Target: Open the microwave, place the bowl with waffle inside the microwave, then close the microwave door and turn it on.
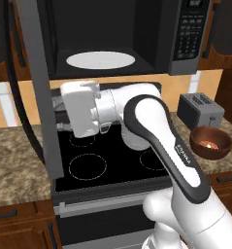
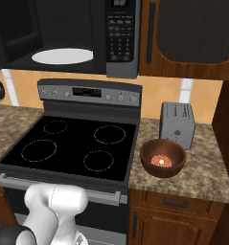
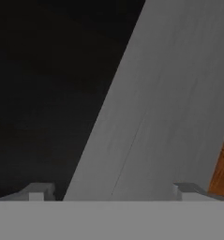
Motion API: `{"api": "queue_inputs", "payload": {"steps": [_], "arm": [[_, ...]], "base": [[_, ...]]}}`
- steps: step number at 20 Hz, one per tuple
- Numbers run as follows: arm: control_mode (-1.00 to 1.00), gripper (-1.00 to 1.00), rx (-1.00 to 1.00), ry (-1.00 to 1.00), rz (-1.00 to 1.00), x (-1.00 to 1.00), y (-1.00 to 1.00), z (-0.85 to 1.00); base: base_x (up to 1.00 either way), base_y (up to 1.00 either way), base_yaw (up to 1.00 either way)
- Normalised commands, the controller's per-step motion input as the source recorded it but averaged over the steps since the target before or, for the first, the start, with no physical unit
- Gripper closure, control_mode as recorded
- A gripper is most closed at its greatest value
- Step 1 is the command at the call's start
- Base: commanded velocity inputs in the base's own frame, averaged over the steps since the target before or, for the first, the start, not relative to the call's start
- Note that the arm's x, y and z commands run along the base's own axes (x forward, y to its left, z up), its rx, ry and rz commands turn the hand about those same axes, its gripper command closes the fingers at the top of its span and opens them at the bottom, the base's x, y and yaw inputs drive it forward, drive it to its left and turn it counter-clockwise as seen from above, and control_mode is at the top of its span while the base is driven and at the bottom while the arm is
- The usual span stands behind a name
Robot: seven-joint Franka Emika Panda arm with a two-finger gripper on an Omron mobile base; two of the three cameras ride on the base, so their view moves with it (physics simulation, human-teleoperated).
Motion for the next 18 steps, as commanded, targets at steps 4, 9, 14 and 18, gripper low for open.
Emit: {"api": "queue_inputs", "payload": {"steps": [4,9,14,18], "arm": [[-1.00,-1.00,0.00,0.00,-0.06,0.00,0.43,0.01],[-1.00,-1.00,0.00,0.00,0.00,-0.03,-0.43,0.02],[-1.00,-1.00,0.00,0.00,-0.05,0.00,-1.00,0.00],[-1.00,-1.00,0.00,0.00,-0.09,0.06,-1.00,-0.07]], "base": [[0.00,0.00,0.00],[0.00,0.00,0.00],[0.00,0.00,0.00],[0.00,0.00,0.00]]}}
